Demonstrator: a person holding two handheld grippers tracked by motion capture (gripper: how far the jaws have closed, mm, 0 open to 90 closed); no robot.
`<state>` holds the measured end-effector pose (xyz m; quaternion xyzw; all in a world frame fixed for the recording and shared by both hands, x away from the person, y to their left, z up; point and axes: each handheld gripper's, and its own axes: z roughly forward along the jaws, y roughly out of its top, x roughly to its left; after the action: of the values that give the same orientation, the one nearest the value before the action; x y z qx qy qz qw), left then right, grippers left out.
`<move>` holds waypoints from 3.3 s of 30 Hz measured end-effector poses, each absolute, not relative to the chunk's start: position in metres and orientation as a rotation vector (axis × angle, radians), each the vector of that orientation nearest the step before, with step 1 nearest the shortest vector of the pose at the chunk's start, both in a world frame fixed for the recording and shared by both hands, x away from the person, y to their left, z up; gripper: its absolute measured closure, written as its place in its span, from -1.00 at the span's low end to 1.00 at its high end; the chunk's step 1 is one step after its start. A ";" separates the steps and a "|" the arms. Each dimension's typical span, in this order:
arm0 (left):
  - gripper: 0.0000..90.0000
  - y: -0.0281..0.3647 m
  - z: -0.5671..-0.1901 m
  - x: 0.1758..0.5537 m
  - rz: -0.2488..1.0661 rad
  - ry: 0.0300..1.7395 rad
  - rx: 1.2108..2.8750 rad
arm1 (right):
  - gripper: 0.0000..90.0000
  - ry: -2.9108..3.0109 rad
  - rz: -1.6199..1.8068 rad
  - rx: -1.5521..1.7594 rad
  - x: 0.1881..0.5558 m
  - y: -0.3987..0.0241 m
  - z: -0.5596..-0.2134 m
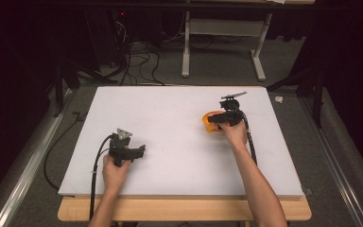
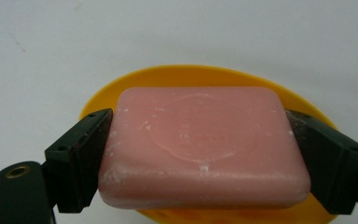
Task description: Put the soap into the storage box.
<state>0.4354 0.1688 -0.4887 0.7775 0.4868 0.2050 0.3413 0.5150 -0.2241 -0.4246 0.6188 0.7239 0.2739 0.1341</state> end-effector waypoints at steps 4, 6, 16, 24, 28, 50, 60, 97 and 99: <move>-0.63 0.169 -0.489 0.435 0.533 1.266 2.023 | -0.71 2.082 0.794 1.812 0.515 -0.225 -0.426; -0.63 0.169 -0.489 0.435 0.532 1.266 2.024 | -0.71 2.078 0.795 1.795 0.515 -0.225 -0.424; -0.63 0.169 -0.489 0.435 0.532 1.266 2.024 | -0.70 2.071 0.802 1.760 0.507 -0.226 -0.415; -0.63 0.169 -0.489 0.435 0.534 1.266 2.023 | -0.70 2.055 0.855 1.720 0.496 -0.230 -0.401; -0.63 0.169 -0.489 0.435 0.533 1.266 2.024 | -0.69 2.053 0.886 1.679 0.487 -0.232 -0.397; -0.63 0.169 -0.489 0.435 0.535 1.266 2.023 | -0.63 2.059 0.983 1.550 0.447 -0.241 -0.381; -0.63 0.169 -0.489 0.435 0.534 1.266 2.023 | -0.62 2.039 1.020 1.524 0.429 -0.248 -0.378; -0.63 0.169 -0.489 0.435 0.533 1.266 2.026 | -0.60 2.010 1.144 1.485 0.378 -0.267 -0.388; -0.63 0.169 -0.489 0.435 0.535 1.266 2.024 | -0.59 2.008 1.150 1.484 0.376 -0.267 -0.389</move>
<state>0.4353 0.1686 -0.4887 0.7777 0.4867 0.2054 0.3407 0.3759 -0.2669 -0.3891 0.5296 0.7165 0.4101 0.1948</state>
